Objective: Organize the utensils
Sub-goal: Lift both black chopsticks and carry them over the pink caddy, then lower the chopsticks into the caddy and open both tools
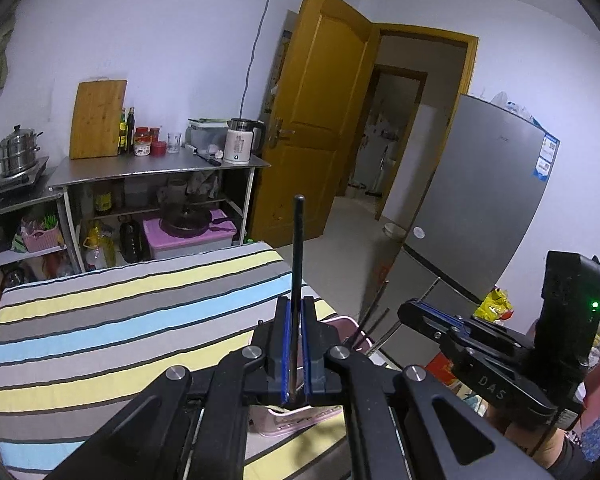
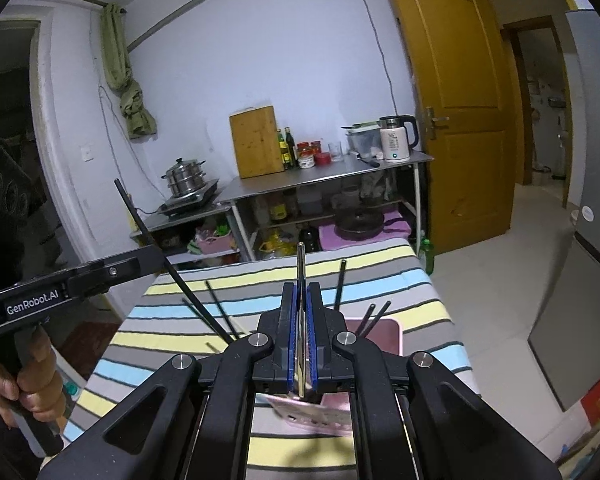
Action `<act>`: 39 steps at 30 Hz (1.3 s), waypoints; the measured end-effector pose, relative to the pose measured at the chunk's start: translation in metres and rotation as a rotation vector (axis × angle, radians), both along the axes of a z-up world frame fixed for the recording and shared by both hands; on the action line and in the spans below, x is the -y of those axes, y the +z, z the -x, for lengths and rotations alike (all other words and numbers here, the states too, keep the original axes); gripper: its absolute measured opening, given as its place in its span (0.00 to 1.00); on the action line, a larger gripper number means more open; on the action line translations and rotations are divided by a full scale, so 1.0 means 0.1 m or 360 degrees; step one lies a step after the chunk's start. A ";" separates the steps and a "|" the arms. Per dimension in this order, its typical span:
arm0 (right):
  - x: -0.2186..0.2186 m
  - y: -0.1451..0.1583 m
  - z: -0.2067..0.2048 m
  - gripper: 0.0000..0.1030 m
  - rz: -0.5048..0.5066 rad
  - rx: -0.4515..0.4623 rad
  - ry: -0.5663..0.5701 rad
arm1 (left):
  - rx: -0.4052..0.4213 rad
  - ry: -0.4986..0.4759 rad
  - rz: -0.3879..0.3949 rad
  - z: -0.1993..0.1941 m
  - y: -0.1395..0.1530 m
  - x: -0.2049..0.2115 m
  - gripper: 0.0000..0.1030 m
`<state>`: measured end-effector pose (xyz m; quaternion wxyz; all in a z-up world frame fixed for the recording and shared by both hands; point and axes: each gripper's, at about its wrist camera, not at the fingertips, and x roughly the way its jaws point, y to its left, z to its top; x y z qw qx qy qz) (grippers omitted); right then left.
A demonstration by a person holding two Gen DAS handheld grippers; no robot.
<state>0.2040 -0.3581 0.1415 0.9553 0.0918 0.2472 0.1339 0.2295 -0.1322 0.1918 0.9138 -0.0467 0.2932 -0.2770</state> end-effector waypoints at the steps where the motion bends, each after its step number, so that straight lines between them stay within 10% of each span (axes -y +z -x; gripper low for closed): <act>1: 0.00 -0.02 -0.02 0.04 0.0001 -0.0005 -0.0003 | -0.0008 -0.0001 -0.0005 -0.03 -0.04 0.01 0.04; 16: -0.02 -0.48 -0.18 0.04 0.0046 -0.0157 0.0008 | -0.0136 -0.0015 -0.0098 -0.22 -0.62 0.13 0.04; 39: 0.00 -0.67 -0.09 0.13 0.0031 -0.0262 0.0017 | -0.0130 -0.0015 -0.0102 -0.07 -0.68 0.06 0.06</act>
